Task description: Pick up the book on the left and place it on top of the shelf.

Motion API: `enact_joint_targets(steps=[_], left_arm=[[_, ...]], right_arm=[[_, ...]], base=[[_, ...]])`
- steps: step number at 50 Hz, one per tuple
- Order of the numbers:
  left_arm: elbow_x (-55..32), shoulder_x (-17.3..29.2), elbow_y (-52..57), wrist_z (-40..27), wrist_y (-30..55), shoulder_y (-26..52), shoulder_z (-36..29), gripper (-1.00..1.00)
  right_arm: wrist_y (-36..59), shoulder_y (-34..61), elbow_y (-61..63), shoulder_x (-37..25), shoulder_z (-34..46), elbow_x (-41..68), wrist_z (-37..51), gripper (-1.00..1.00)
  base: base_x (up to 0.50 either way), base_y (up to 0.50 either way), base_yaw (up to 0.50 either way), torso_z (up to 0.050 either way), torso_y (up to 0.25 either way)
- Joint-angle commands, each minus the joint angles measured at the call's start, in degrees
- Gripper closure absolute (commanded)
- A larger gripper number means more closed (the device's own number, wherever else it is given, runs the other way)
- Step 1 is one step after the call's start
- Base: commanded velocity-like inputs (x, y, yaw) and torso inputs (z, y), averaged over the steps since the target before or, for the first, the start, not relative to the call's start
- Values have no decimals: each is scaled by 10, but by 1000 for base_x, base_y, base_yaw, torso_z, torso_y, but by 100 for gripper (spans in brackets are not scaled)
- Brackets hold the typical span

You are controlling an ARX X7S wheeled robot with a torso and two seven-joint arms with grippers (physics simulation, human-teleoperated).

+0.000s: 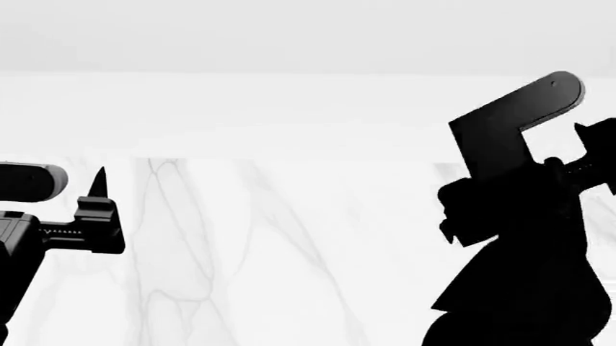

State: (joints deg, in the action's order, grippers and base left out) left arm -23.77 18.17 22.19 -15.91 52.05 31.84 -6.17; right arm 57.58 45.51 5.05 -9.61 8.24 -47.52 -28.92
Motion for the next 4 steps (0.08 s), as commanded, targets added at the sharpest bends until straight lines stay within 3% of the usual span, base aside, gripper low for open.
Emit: enact_joint_targets(steps=[1,4], left_arm=[[6,-11,1,13,-4,1,15,-100],[6,-11,0,13,-7,0,14,-100]], right_arm=[[63,-63,164,94,-151,250,-39,-100],[90,-70,174,92,-161,307,-40,-100]], base=[[0,0,0,0,0],[0,0,0,0,0]])
